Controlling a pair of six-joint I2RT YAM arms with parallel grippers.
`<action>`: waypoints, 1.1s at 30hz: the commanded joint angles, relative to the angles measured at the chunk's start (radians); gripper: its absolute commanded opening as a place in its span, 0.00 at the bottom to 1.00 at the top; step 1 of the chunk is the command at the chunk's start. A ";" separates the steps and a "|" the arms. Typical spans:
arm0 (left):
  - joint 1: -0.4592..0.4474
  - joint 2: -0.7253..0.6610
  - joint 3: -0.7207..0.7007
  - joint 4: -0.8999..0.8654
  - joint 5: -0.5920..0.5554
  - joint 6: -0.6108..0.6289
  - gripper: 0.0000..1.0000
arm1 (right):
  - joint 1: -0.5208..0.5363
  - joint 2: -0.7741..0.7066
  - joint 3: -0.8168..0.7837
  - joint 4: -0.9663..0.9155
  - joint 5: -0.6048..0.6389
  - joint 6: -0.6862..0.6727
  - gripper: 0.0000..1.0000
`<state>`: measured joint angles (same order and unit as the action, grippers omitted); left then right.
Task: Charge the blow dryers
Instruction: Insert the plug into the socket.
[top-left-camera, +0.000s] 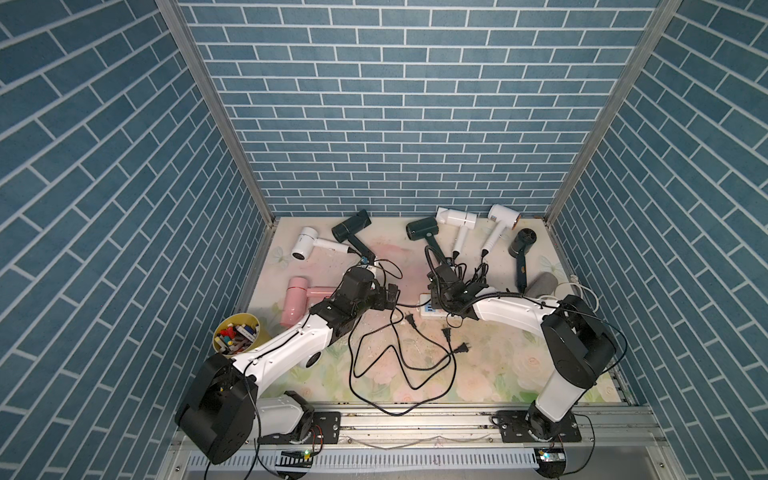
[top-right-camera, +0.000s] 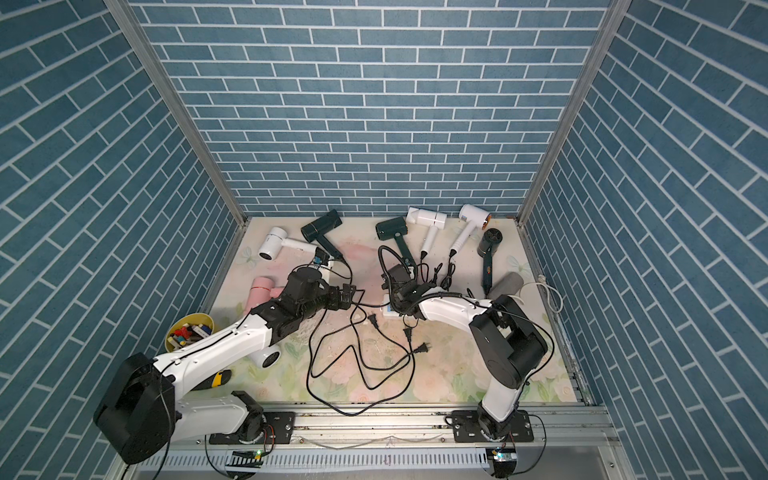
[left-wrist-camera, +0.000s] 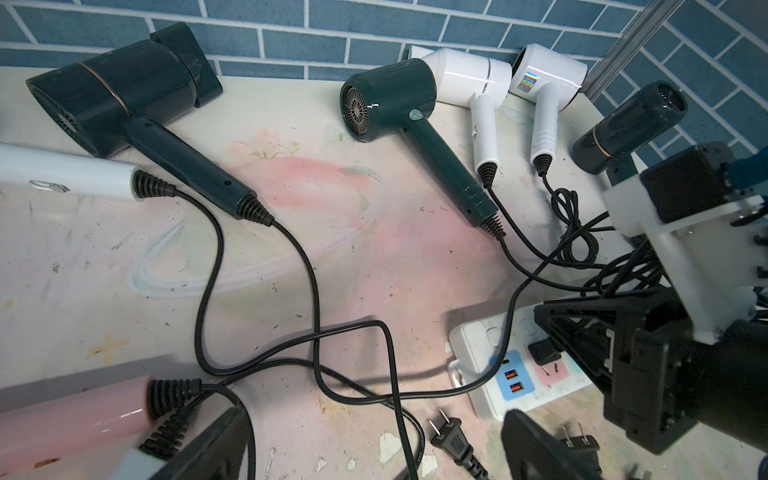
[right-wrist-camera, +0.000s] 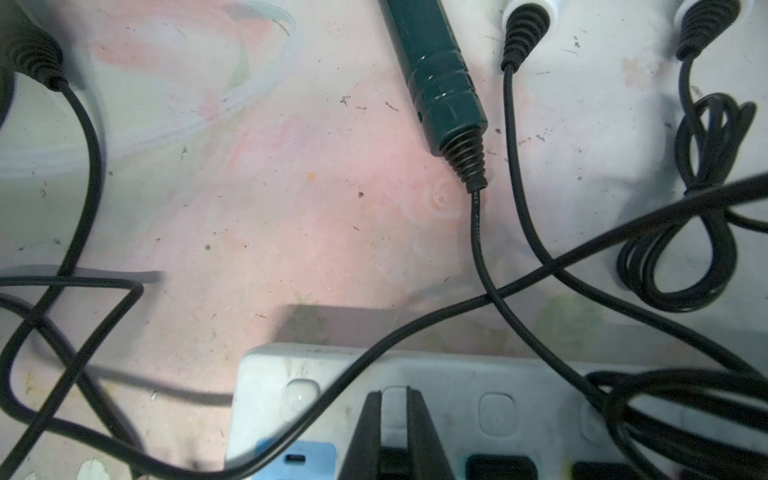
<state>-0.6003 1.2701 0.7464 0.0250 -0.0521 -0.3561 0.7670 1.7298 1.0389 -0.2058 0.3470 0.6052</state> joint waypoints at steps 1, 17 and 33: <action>0.005 -0.038 -0.024 0.029 -0.017 -0.005 0.99 | -0.005 0.086 -0.041 -0.108 -0.100 0.016 0.00; 0.005 -0.232 -0.136 0.065 -0.121 -0.020 0.99 | -0.011 -0.301 0.002 -0.313 -0.142 0.008 0.76; 0.005 -0.211 -0.129 0.066 -0.113 -0.021 1.00 | -0.334 -0.832 -0.568 -0.253 -0.299 0.198 0.82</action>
<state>-0.6003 1.0557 0.6220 0.0830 -0.1570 -0.3779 0.4881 0.9234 0.5190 -0.4942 0.1120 0.7372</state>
